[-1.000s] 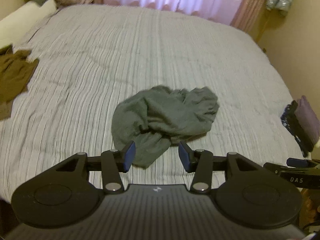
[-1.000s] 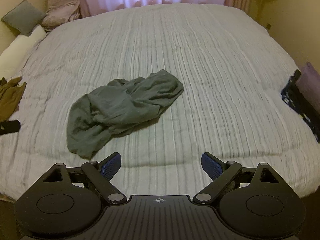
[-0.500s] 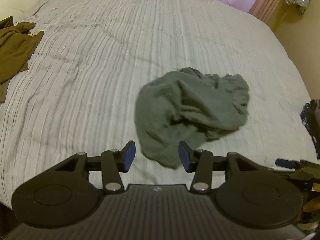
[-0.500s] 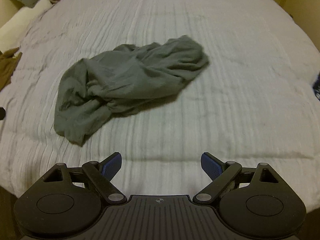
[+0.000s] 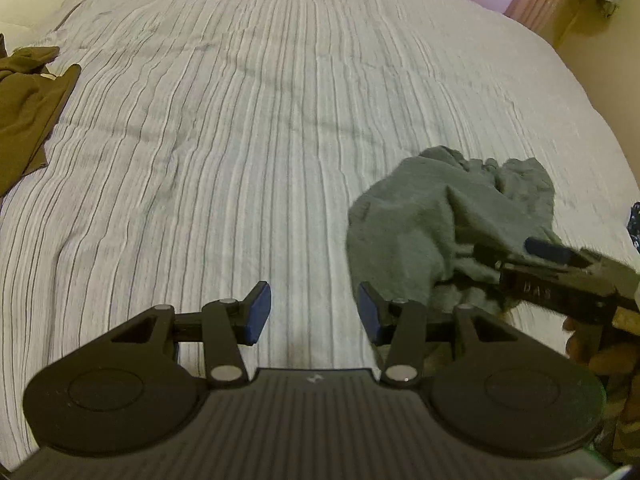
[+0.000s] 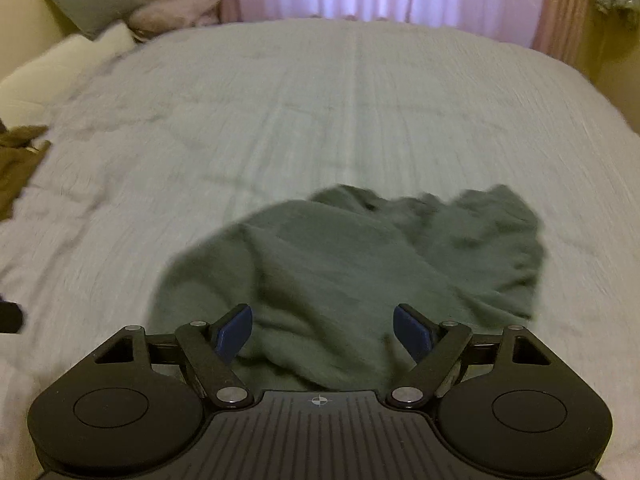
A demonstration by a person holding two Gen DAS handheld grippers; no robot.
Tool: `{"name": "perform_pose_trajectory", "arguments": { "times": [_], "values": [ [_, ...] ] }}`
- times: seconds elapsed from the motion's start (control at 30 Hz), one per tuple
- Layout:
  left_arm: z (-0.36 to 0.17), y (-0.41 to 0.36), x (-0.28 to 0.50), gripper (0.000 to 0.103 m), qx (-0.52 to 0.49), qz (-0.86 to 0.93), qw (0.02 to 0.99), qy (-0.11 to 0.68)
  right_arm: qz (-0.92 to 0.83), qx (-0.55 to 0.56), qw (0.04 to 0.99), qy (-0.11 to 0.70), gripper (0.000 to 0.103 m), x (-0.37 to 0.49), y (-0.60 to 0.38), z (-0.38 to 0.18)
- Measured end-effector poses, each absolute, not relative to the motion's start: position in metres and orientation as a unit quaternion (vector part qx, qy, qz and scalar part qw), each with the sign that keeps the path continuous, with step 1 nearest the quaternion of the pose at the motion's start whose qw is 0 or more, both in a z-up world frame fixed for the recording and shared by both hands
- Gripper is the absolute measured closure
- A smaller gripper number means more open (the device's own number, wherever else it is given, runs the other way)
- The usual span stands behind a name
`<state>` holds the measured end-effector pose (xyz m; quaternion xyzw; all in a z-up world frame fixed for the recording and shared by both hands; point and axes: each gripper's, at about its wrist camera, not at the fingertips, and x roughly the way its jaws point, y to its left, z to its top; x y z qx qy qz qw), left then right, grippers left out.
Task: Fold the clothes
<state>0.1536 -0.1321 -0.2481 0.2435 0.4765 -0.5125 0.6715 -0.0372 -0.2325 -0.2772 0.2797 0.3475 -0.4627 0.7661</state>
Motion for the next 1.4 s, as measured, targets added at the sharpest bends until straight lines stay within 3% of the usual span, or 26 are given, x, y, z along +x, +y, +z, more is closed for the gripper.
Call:
{"name": "perform_pose_trajectory", "arguments": {
  "times": [0.2,0.23,0.27,0.3,0.33,0.5,0.6,0.73,0.83,0.9,0.93,0.97,1.0,1.2,1.4],
  "values": [
    [-0.265,-0.134,0.173,0.06,0.239,-0.489,0.678,0.494,-0.41,0.325,0.773,0.359,0.025,-0.004,-0.226,-0.317],
    [-0.265,-0.135,0.174,0.06,0.237,-0.486,0.68,0.495,-0.396,0.331,0.774,0.365,0.04,0.0,-0.227,-0.326],
    [-0.266,-0.134,0.174,0.06,0.236,-0.485,0.68,0.496,-0.382,0.338,0.776,0.372,0.093,0.003,-0.227,-0.336],
    [-0.266,-0.135,0.173,0.06,0.234,-0.486,0.68,0.497,-0.367,0.345,0.777,0.378,0.101,0.006,-0.228,-0.346],
    [-0.266,-0.135,0.172,0.06,0.233,-0.487,0.679,0.498,-0.364,0.348,0.777,0.379,0.101,0.003,-0.227,-0.348],
    [-0.267,-0.143,0.163,0.06,0.232,-0.494,0.669,0.504,-0.404,0.343,0.779,0.336,0.102,-0.084,-0.202,-0.298],
    [-0.268,-0.152,0.15,0.06,0.229,-0.508,0.658,0.506,-0.467,0.352,0.726,0.362,0.102,-0.174,-0.171,-0.273],
    [-0.275,-0.168,0.121,0.06,0.235,-0.53,0.635,0.51,-0.592,0.359,0.59,0.416,0.102,-0.297,-0.142,-0.26],
    [-0.28,-0.181,0.095,0.06,0.244,-0.548,0.617,0.509,-0.673,0.425,0.456,0.398,0.101,-0.381,-0.14,-0.268],
    [-0.284,-0.188,0.079,0.06,0.251,-0.559,0.607,0.506,-0.699,0.454,0.404,0.376,0.095,-0.417,-0.141,-0.271],
    [-0.286,-0.19,0.072,0.06,0.255,-0.562,0.603,0.505,-0.7,0.446,0.416,0.372,0.074,-0.418,-0.143,-0.268],
    [-0.287,-0.193,0.065,0.06,0.26,-0.564,0.599,0.505,-0.699,0.436,0.431,0.368,0.04,-0.418,-0.144,-0.264],
    [-0.289,-0.195,0.058,0.06,0.265,-0.566,0.595,0.505,-0.698,0.426,0.446,0.364,0.029,-0.418,-0.146,-0.26],
    [-0.294,-0.204,0.024,0.06,0.284,-0.572,0.582,0.503,-0.652,0.338,0.572,0.364,0.029,-0.381,-0.136,-0.243],
    [-0.295,-0.205,0.008,0.06,0.286,-0.57,0.583,0.503,-0.497,0.28,0.733,0.37,0.029,-0.302,-0.133,-0.252]
  ]
}}
